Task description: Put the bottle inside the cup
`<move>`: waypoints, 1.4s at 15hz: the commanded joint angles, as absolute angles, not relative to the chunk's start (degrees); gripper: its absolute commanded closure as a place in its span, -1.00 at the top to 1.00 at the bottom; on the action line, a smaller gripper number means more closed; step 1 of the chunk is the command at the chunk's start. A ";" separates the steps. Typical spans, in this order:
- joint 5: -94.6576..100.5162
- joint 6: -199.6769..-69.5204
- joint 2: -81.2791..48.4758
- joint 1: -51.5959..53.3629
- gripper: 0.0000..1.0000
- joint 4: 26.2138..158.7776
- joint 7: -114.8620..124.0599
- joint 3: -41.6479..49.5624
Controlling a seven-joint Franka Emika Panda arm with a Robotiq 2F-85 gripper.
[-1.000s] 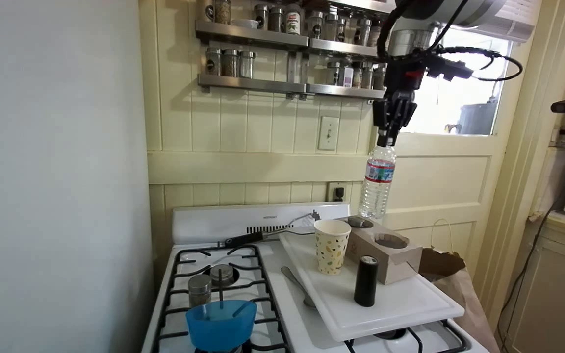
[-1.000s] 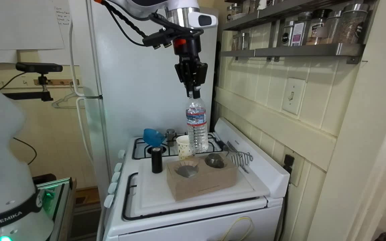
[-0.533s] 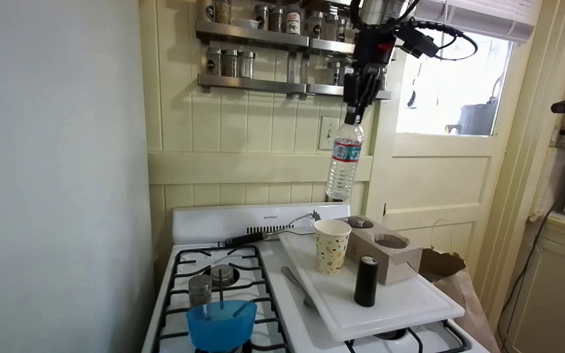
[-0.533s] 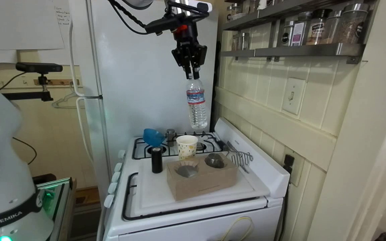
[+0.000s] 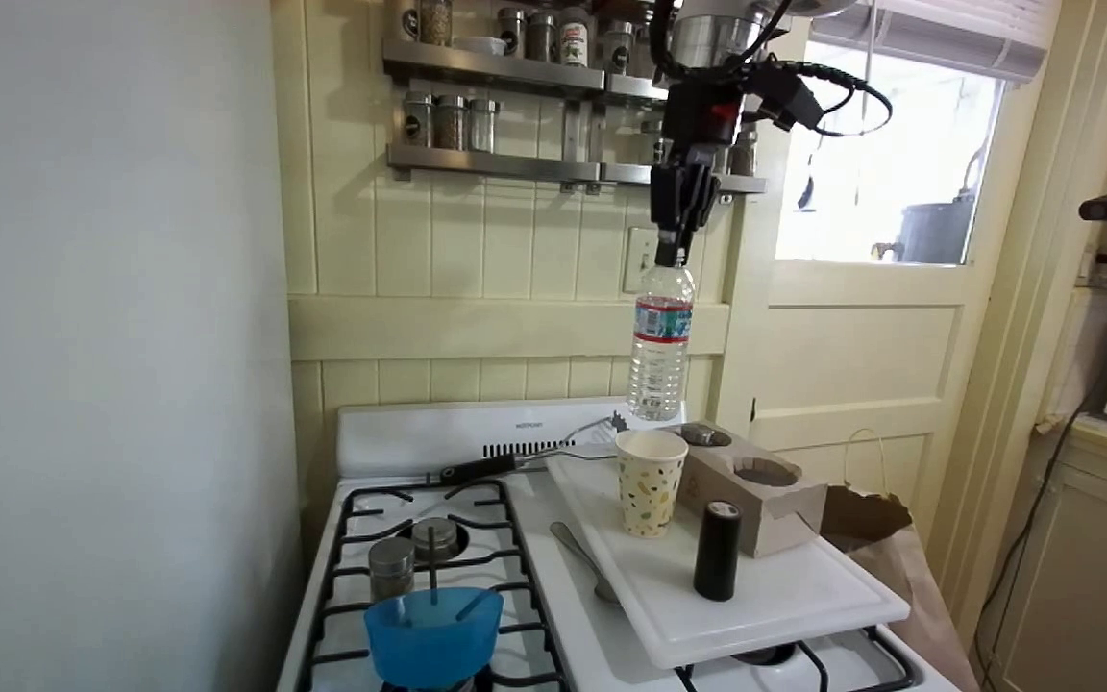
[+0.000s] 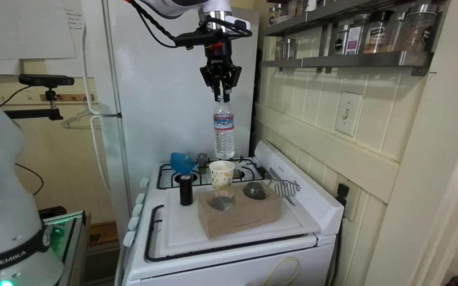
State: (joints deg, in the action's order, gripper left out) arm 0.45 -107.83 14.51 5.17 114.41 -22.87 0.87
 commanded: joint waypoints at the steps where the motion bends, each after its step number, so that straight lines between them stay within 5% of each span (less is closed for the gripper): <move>1: -0.57 -106.72 15.78 5.02 -0.84 115.26 -23.87 0.81; 21: -1.37 -115.81 11.35 4.96 -0.84 120.94 -24.34 0.72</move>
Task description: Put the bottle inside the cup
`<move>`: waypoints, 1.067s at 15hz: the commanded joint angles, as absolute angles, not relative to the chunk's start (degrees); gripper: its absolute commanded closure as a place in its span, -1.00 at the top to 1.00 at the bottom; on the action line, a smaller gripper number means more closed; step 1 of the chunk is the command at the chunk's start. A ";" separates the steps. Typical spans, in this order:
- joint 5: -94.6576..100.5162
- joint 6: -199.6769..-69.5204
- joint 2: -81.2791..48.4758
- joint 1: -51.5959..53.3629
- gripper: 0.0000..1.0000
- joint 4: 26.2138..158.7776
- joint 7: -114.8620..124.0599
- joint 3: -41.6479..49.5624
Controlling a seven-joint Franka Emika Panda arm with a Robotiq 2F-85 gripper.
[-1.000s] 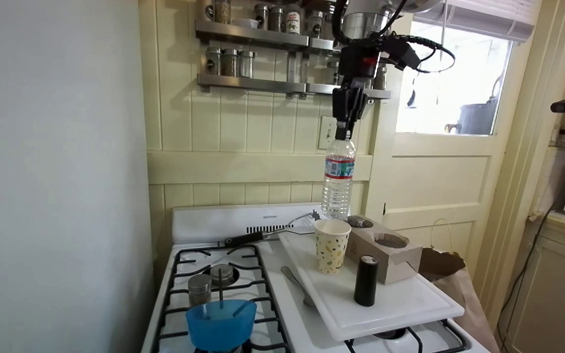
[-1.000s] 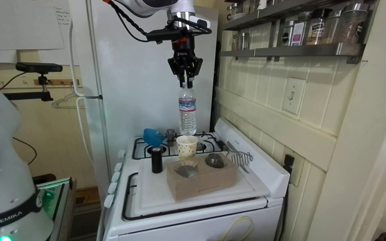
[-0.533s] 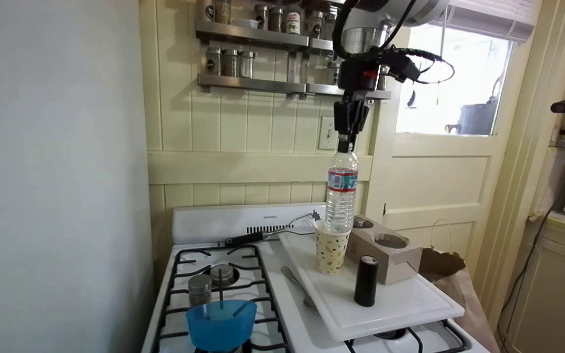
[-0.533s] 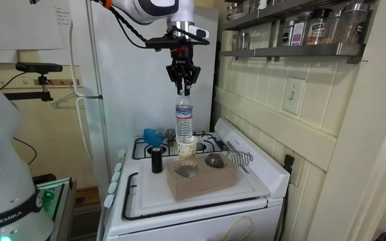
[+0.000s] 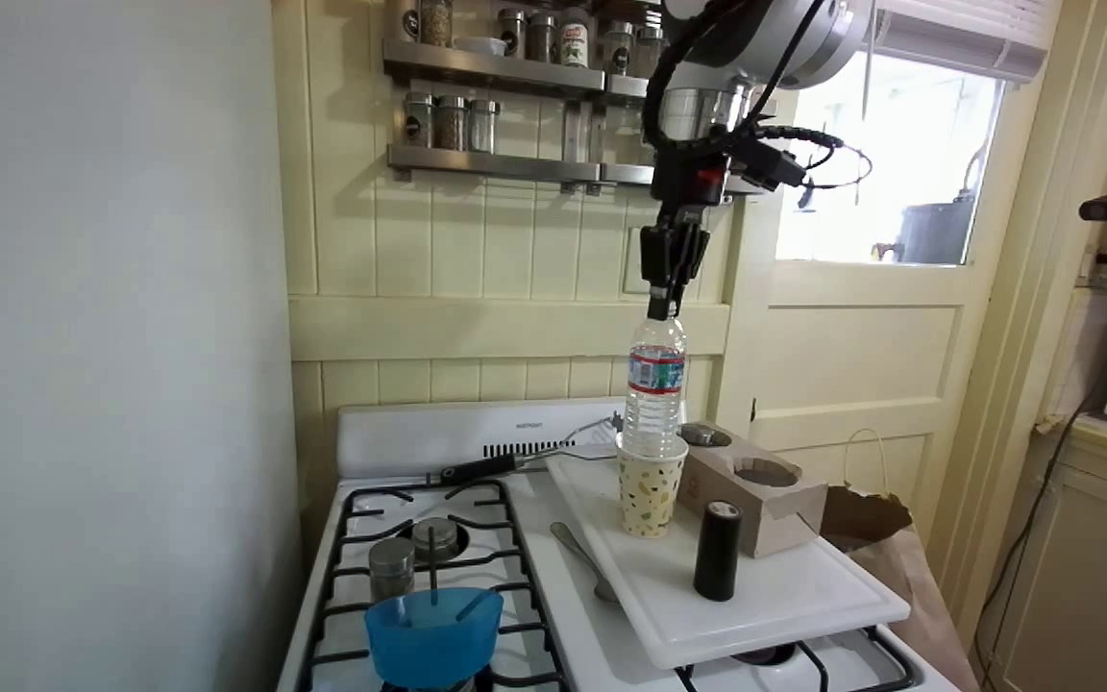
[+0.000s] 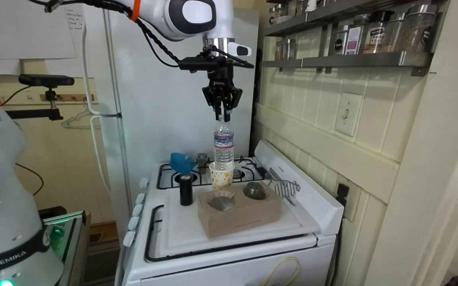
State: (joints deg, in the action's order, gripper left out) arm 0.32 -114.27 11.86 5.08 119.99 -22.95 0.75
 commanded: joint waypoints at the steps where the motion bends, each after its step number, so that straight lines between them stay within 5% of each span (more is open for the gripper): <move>1: -1.41 -115.88 11.42 4.92 -0.84 121.66 -24.48 0.67; 10: -0.30 -119.38 12.23 3.69 -0.84 128.72 -26.88 1.51; 11: 0.39 -120.14 12.65 3.43 0.14 129.16 -26.66 1.54; 16: 2.13 -120.64 14.54 2.79 0.74 128.92 -26.54 1.72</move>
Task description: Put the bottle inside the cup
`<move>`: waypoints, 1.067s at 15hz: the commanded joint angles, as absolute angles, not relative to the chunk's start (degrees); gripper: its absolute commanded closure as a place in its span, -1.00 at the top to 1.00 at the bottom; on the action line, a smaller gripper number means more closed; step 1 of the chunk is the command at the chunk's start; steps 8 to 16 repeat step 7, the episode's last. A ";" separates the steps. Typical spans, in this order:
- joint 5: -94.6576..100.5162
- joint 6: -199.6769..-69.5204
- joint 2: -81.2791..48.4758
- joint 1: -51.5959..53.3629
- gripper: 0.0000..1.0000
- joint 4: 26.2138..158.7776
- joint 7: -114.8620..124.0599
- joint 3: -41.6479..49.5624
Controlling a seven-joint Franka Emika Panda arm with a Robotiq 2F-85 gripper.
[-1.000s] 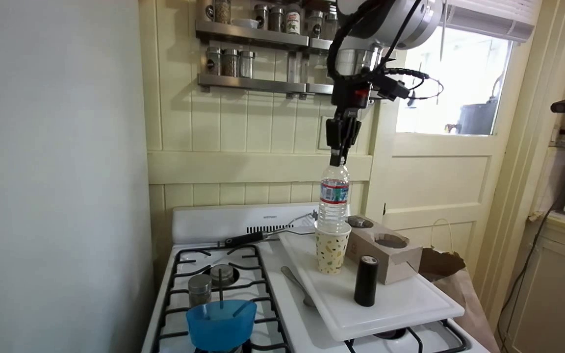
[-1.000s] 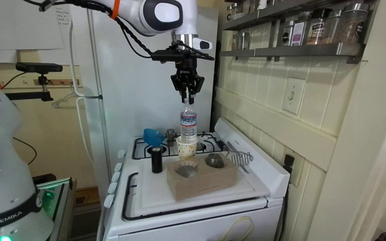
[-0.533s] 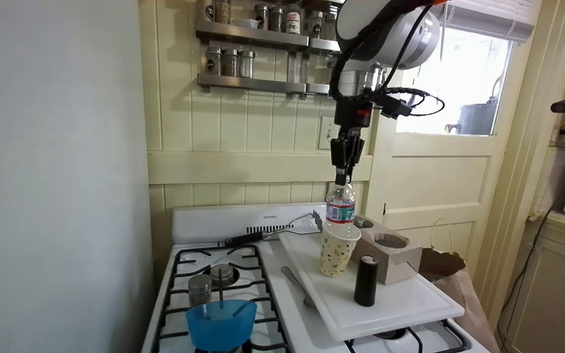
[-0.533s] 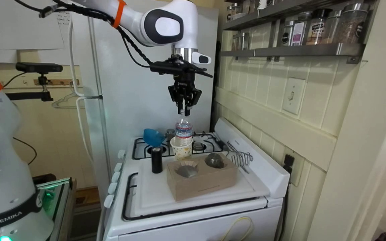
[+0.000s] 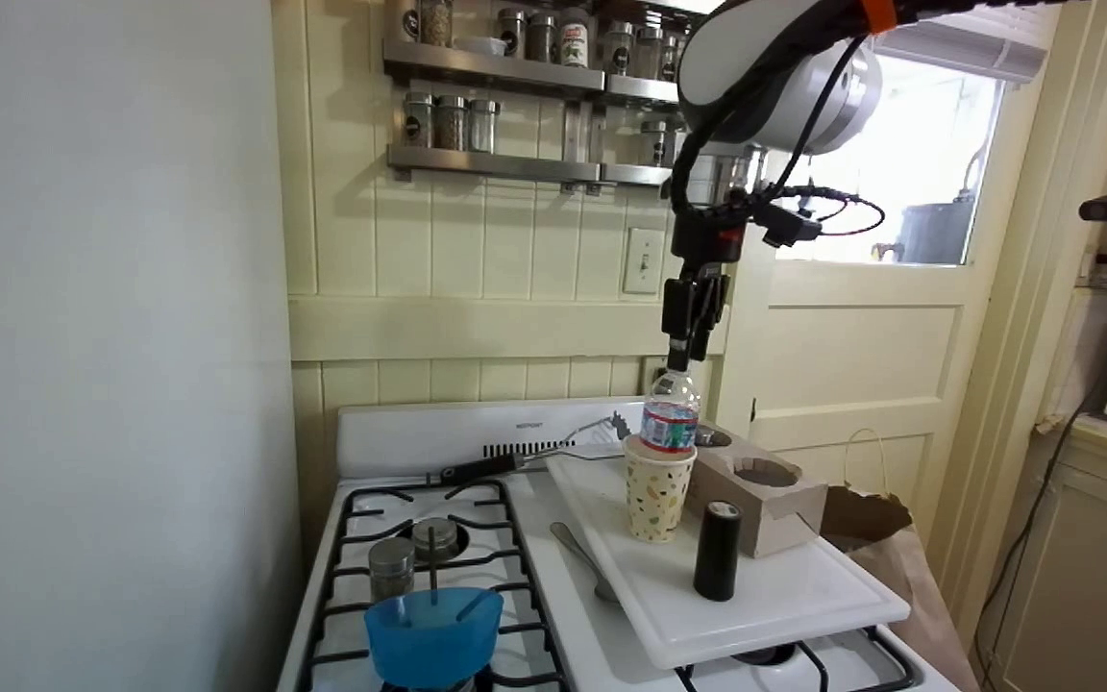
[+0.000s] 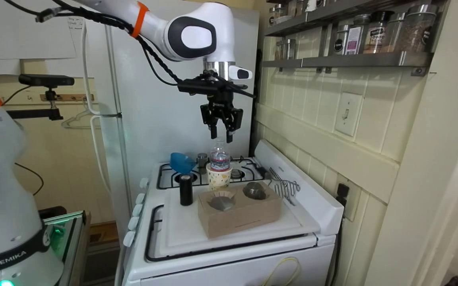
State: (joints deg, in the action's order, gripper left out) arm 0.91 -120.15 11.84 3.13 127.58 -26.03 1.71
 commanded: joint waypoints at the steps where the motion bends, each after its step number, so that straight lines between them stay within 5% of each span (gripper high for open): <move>1: 2.14 -120.18 15.03 2.80 0.91 128.75 -26.68 1.81; 16: 3.84 -115.84 16.84 2.91 1.00 126.40 -25.99 2.21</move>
